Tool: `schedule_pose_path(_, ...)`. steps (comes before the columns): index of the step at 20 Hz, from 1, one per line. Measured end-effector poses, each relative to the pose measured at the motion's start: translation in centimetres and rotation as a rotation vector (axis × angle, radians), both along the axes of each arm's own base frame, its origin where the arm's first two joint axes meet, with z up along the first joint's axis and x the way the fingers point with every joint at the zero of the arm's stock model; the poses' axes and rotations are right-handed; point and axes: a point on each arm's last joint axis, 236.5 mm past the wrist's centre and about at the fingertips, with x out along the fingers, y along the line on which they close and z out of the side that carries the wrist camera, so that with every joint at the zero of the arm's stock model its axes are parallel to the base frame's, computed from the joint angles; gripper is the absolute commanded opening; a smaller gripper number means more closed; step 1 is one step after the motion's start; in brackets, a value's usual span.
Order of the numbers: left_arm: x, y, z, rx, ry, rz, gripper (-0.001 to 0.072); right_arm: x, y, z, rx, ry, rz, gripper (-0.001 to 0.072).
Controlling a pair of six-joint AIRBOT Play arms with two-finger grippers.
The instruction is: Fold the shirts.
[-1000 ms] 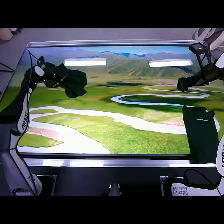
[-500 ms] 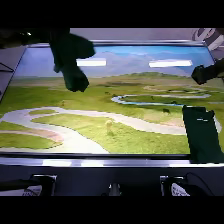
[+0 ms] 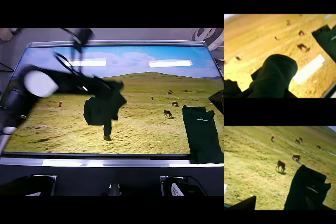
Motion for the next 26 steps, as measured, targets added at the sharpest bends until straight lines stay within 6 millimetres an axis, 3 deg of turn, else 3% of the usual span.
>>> schedule_pose_path(1,-1.4,-1.5,-2.4,0.017,0.047,-0.020,0.0706,-0.3,0.1,-0.3,0.002,0.014,0.002,0.0669)
schedule_pose_path(2,-2.8,-3.0,-4.5,0.035,0.089,-0.041,0.0720,-0.5,0.1,-0.7,0.006,0.028,0.003,0.0669)
schedule_pose_path(4,-4.1,-3.9,-6.8,0.081,0.125,-0.060,0.0720,-0.3,0.2,-2.0,0.017,0.067,0.004,0.0674)
schedule_pose_path(6,-2.8,-1.8,-7.6,0.187,0.096,-0.043,0.0720,0.4,0.4,-4.4,0.035,0.127,0.014,0.0696)
schedule_pose_path(7,-1.3,0.4,-7.7,0.262,0.066,-0.012,0.0720,0.7,0.7,-6.0,0.052,0.168,0.026,0.0696)
schedule_pose_path(9,2.8,6.9,-7.9,0.420,0.030,0.102,0.0720,1.3,1.9,-10.3,0.110,0.267,0.068,0.0695)
schedule_pose_path(11,5.3,13.4,-9.0,0.501,0.099,0.232,0.0720,1.2,3.4,-14.9,0.186,0.369,0.102,0.0695)
schedule_pose_path(12,5.8,16.3,-10.3,0.517,0.170,0.289,0.0720,0.8,4.2,-17.4,0.227,0.424,0.114,0.0695)
schedule_pose_path(14,5.2,19.6,-13.7,0.481,0.344,0.362,0.0720,-0.3,5.6,-21.5,0.299,0.509,0.123,0.0694)
schedule_pose_path(17,3.0,20.7,-19.0,0.371,0.568,0.425,0.0720,-1.8,7.0,-26.0,0.376,0.587,0.111,0.0694)
schedule_pose_path(19,2.1,19.7,-21.4,0.288,0.655,0.453,0.0720,-2.2,8.0,-27.9,0.431,0.595,0.099,0.0695)
schedule_pose_path(22,2.0,17.7,-23.5,0.191,0.704,0.486,0.0720,-1.9,9.3,-29.8,0.508,0.567,0.070,0.0701)
schedule_pose_path(23,2.1,16.9,-24.1,0.164,0.717,0.493,0.0671,-1.5,9.6,-30.2,0.525,0.549,0.056,0.0701)
schedule_pose_path(26,2.7,15.3,-25.0,0.108,0.719,0.515,0.0150,-0.3,10.1,-31.1,0.575,0.503,0.022,0.0701)
